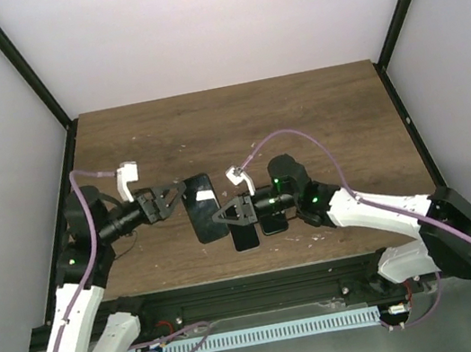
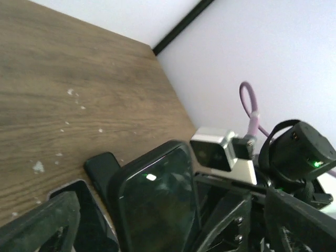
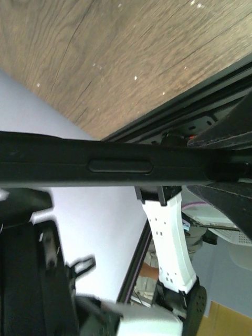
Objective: Put the phone into the phone case
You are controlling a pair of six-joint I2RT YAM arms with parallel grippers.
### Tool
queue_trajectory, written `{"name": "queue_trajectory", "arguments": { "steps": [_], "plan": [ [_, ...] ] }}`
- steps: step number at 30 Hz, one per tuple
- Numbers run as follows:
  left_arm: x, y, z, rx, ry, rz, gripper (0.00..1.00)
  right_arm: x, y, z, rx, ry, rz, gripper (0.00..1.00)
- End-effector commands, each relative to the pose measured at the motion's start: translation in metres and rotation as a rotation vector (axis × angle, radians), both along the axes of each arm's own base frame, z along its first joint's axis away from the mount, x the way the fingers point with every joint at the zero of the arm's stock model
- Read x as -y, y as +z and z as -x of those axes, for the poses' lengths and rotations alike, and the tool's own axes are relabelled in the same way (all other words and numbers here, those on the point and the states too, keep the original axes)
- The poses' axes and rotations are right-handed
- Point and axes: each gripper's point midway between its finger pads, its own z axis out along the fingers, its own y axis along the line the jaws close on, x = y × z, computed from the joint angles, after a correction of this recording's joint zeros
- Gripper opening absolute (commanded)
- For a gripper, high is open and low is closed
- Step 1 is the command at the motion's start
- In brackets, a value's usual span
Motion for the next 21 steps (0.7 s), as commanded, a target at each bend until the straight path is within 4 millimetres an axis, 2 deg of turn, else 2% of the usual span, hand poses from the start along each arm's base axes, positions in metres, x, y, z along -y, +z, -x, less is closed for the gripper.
{"name": "queue_trajectory", "arguments": {
  "steps": [1,8,16,21],
  "plan": [
    [-0.027,0.001,-0.006,0.020,0.152,-0.158,1.00,-0.004,-0.019,-0.011,-0.017,-0.051,0.053,0.01],
    [-0.048,0.015,0.000,0.071,0.254,-0.242,1.00,-0.019,-0.068,-0.029,-0.145,-0.107,0.161,0.01],
    [-0.051,0.015,0.006,0.087,0.259,-0.263,1.00,-0.046,-0.124,-0.049,-0.266,-0.141,0.276,0.01],
    [-0.052,0.019,0.009,0.098,0.263,-0.251,1.00,-0.065,-0.142,-0.054,-0.311,-0.143,0.305,0.01]
  ]
}}
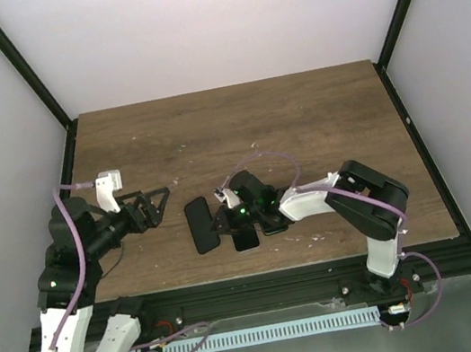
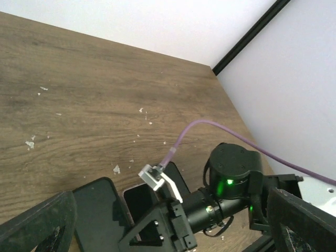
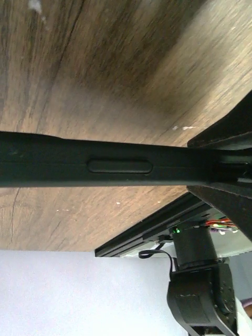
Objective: Put the phone into the phone case
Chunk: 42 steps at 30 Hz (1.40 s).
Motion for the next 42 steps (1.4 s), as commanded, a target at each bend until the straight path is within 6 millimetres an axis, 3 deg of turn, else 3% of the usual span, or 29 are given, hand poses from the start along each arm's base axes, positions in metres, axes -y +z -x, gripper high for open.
{"name": "queue_trajectory", "arguments": {
  "steps": [1,9,24,34,42],
  "plan": [
    [-0.003,0.008,0.005,0.031,0.006,-0.007,1.00,-0.029,0.026,-0.011,0.032,-0.010,-0.079,0.01],
    [-0.004,0.003,0.005,0.024,0.006,-0.018,1.00,-0.035,-0.003,-0.015,-0.052,-0.040,-0.038,0.01],
    [-0.006,-0.003,0.003,0.007,0.026,-0.019,1.00,-0.017,-0.040,-0.015,-0.092,-0.105,0.116,0.19],
    [-0.005,-0.003,0.002,0.000,0.023,-0.010,1.00,-0.011,-0.020,-0.020,-0.046,-0.125,0.117,0.31],
    [-0.003,0.004,0.003,0.023,0.014,0.006,1.00,0.013,0.008,-0.035,0.057,-0.194,0.145,0.57]
  ]
}}
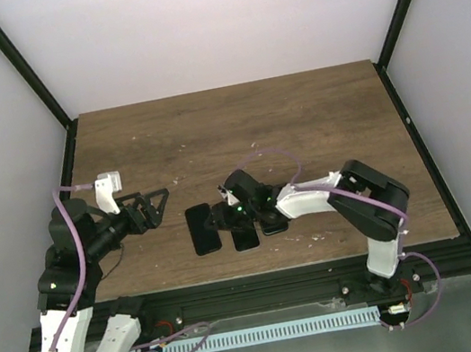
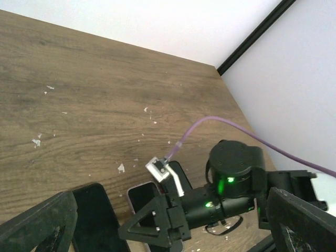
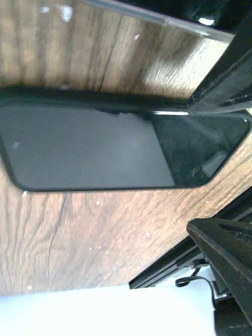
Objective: Put the phone into the phone case
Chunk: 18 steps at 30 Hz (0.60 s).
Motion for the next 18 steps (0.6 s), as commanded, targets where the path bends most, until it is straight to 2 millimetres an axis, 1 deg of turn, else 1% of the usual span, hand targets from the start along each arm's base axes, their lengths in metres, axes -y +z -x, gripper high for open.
{"name": "queue_trajectory", "arguments": {
  "steps": [1,4,6,7,12,13,17,18],
  "plan": [
    [0.001,0.007,0.000,0.023,0.003,0.027,1.00,0.014,0.036,-0.018,0.117,-0.052,0.002,0.62],
    [-0.002,0.008,-0.002,0.021,0.024,0.036,1.00,0.029,0.053,-0.023,0.176,-0.089,0.027,0.77],
    [-0.003,0.008,-0.003,0.019,0.033,0.033,1.00,0.041,0.068,-0.028,0.231,-0.117,0.050,0.96],
    [-0.004,0.007,-0.003,0.016,0.040,0.029,1.00,0.048,0.074,-0.029,0.254,-0.133,0.066,0.99],
    [-0.006,0.006,-0.002,0.013,0.049,0.023,1.00,0.083,0.120,-0.037,0.397,-0.209,0.109,1.00],
    [-0.005,0.007,-0.001,0.016,0.046,0.026,1.00,0.091,0.138,-0.038,0.438,-0.229,0.104,1.00],
    [-0.004,0.019,0.004,0.051,0.028,0.043,1.00,0.115,0.193,-0.034,0.569,-0.260,0.084,1.00],
    [-0.003,0.023,0.006,0.065,0.021,0.049,1.00,0.122,0.204,-0.032,0.598,-0.271,0.080,1.00]
  ]
}}
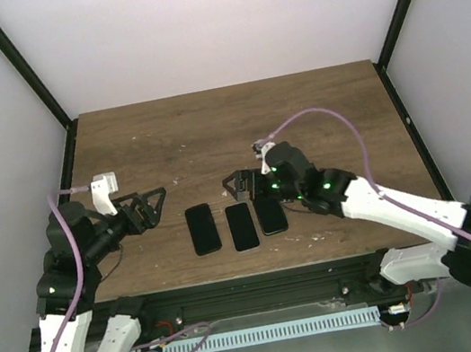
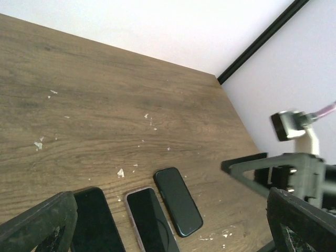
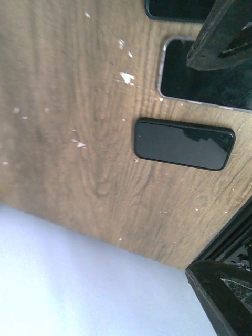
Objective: Put the phone into the phone case
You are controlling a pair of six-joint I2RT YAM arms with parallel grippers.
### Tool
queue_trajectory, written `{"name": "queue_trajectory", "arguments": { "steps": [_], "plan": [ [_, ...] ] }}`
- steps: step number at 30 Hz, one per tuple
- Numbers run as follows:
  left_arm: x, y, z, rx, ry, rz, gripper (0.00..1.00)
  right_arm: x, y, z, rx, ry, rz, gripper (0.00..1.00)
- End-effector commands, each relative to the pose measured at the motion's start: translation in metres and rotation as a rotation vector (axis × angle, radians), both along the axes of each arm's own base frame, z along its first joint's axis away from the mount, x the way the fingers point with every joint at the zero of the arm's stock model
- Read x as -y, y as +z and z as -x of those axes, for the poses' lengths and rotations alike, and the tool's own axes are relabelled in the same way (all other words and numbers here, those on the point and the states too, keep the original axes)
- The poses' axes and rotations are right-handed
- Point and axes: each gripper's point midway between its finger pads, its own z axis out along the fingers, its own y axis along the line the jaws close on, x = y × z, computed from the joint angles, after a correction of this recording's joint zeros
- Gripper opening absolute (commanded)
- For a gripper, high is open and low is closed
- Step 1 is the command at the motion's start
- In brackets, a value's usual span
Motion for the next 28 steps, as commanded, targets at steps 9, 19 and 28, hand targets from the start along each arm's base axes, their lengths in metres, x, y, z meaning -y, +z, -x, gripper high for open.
{"name": "queue_trajectory", "arguments": {
  "steps": [9,19,28],
  "plan": [
    [-0.001,0.045,0.013,0.114,-0.014,0.031,1.00,0.086,0.128,0.018,0.334,-0.142,0.006,1.00],
    [-0.009,0.066,0.016,0.175,0.029,0.027,1.00,0.120,0.160,0.034,0.395,-0.206,-0.030,1.00],
    [-0.007,0.052,0.016,0.136,0.026,0.040,1.00,0.122,0.153,0.038,0.371,-0.207,-0.055,1.00]
  ]
}}
